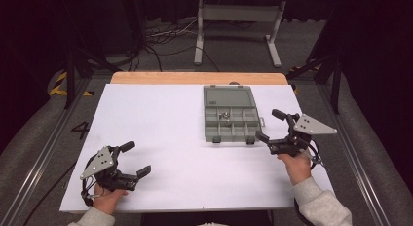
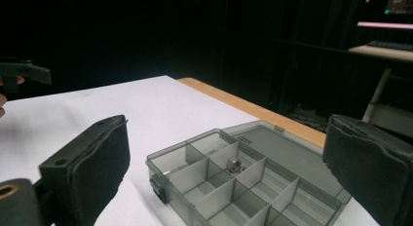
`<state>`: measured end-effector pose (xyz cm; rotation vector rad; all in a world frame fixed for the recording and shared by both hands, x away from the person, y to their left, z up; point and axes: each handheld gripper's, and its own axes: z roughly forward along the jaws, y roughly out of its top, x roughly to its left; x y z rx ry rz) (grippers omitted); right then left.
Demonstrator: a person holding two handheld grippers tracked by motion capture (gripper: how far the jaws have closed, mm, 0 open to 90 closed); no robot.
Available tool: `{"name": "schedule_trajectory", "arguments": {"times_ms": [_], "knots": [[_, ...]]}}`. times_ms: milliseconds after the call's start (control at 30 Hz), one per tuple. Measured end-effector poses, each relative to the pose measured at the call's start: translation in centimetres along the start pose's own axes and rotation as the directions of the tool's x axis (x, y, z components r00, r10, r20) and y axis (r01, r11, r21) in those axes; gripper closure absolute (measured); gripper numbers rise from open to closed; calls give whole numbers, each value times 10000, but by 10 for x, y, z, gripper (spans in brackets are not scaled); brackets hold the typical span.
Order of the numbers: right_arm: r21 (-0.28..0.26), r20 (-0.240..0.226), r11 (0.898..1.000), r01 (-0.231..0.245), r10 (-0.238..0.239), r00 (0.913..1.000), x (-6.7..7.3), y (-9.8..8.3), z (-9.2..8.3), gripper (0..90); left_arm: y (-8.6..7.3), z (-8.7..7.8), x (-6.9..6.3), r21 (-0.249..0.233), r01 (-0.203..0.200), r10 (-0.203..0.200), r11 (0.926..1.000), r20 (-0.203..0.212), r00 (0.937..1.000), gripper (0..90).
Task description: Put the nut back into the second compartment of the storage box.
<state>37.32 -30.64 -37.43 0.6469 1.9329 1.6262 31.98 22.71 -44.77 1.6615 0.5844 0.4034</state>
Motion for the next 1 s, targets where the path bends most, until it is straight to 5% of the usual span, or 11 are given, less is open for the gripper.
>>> {"name": "schedule_trajectory", "arguments": {"times_ms": [333,667,1000], "knots": [[-570,210,9983,103,-91,9997,8,-31,-25,26,1,1,0,-52,-61,62,10000,75,10000,3],[211,767,9997,-145,129,9970,12,-61,-45,26,5,-2,-1,-368,-186,193,9992,188,9996,2],[210,727,9997,-142,126,9973,10,-66,-42,21,6,-5,-2,-536,-3,17,9986,263,9997,2]]}}
